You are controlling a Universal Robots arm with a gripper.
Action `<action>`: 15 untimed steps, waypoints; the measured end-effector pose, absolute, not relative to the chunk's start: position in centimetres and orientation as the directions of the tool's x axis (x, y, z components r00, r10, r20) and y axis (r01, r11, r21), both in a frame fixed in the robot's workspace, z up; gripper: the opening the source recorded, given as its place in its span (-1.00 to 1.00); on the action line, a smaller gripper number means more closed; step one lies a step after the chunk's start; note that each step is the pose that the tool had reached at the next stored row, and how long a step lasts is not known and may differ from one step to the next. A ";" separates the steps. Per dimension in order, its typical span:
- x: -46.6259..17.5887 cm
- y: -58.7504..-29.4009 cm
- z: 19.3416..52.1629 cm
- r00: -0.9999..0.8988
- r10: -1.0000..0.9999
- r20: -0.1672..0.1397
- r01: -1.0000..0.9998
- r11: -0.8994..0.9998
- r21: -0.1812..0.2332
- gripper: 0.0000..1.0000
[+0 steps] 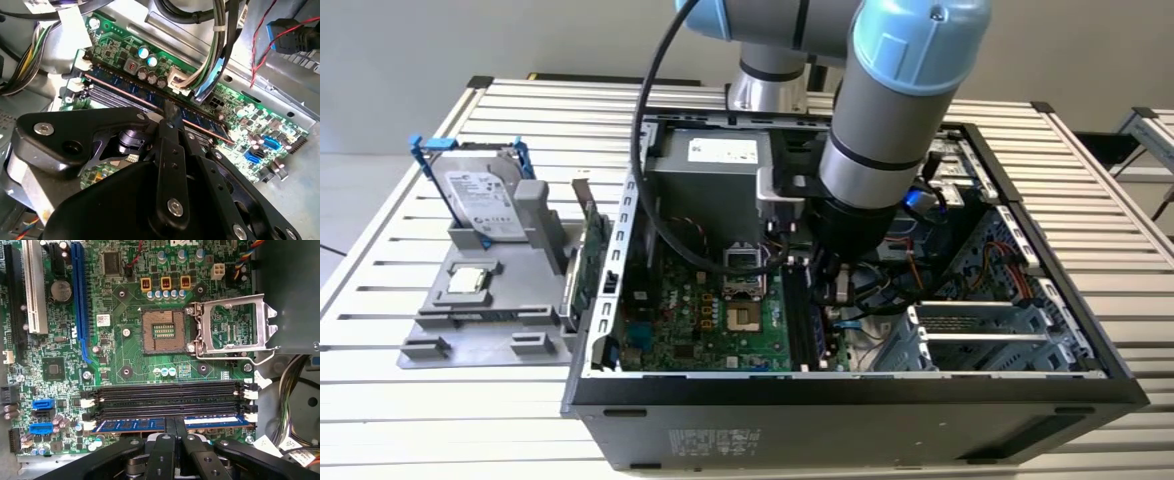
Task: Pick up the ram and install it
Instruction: 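Press down the ram until it locks into place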
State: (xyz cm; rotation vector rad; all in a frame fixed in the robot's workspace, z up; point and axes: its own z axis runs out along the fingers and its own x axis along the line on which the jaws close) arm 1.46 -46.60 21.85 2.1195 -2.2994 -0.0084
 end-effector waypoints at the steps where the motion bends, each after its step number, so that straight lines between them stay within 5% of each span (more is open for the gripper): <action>1: 1.5 -46.6 21.7 -0.084 -0.996 0.007 -0.996 0.084 0.014 -1.00; 15: 1.5 -46.6 25.5 -0.087 -0.996 0.005 -0.996 0.087 0.013 -1.00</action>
